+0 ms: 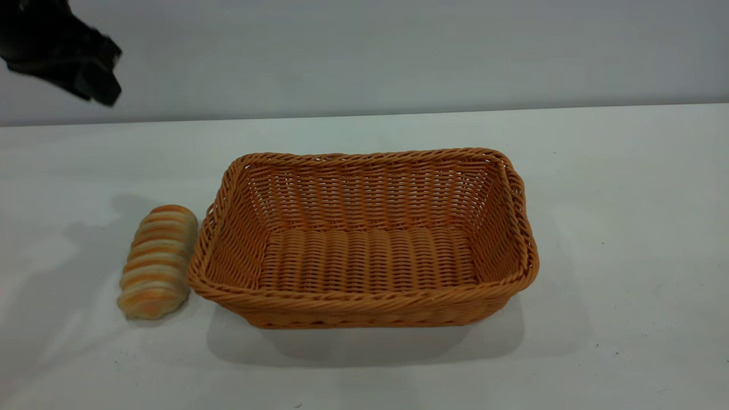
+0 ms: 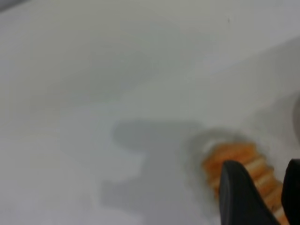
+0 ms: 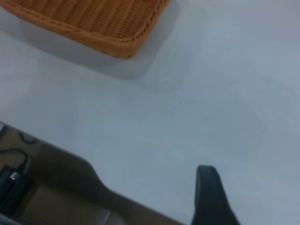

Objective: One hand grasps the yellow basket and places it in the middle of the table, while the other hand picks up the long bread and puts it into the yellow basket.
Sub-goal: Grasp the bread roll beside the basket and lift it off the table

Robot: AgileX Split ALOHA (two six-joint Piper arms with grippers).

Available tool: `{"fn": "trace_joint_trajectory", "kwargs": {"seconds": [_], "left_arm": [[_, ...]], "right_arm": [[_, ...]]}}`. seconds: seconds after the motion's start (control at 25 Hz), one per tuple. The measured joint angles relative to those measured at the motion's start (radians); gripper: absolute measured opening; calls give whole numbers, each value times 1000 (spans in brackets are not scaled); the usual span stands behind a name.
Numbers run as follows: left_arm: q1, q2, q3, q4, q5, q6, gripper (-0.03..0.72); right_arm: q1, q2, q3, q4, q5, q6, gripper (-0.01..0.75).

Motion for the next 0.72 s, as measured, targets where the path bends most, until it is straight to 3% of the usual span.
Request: {"fn": "trace_joint_trajectory", "kwargs": {"seconds": [0.48,0.72], "left_arm": [[43,205,0,-34,45,-8,300],[53,273,0,-257,64,187,300]], "right_arm": [[0,0,6,6,4,-9,430],[0,0,6,6,4,-9,428]]}}
